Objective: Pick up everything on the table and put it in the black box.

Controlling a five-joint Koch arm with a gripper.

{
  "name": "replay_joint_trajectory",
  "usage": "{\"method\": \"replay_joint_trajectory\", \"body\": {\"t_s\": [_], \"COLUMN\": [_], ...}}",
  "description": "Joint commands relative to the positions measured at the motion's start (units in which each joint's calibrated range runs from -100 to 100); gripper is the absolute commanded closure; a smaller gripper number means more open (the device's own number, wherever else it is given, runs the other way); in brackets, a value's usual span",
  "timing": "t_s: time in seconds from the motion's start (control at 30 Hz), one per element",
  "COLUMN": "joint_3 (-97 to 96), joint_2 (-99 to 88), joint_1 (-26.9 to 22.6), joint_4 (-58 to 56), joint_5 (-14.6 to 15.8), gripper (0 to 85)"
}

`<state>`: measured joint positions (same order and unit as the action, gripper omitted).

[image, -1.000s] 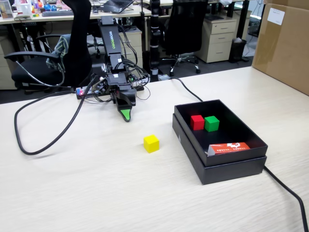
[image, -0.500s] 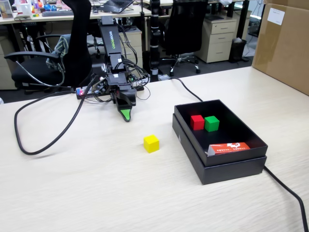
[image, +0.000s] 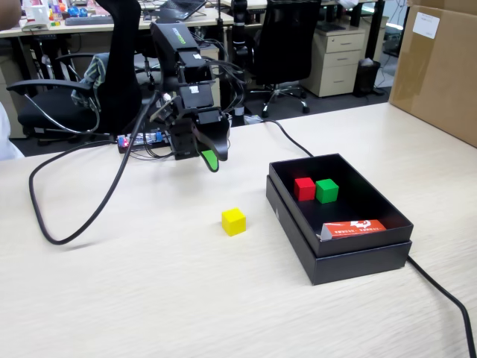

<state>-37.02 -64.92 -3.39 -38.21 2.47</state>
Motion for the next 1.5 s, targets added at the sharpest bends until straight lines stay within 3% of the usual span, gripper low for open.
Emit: {"method": "replay_joint_trajectory", "body": {"t_s": [0.0, 0.2, 0.77, 0.9, 1.17, 1.27, 1.4, 1.47], "joint_3": [13.17, 35.93, 52.7, 53.97, 54.33, 54.78, 68.84, 76.63], "joint_2": [10.47, 32.04, 68.42, 71.06, 69.11, 61.76, 42.6, 42.37], "joint_1": [-0.34, -0.73, 0.63, 1.03, 1.27, 0.78, -4.44, -6.59], "joint_4": [-7.62, -20.41, -24.73, -24.99, -25.16, -26.63, -31.46, -33.11], "joint_5": [0.1, -0.49, -1.03, -0.98, -0.49, -0.49, -0.49, -0.49], "gripper": [38.3, 38.6, 38.7, 48.7, 84.7, 84.7, 84.7, 84.7]}}
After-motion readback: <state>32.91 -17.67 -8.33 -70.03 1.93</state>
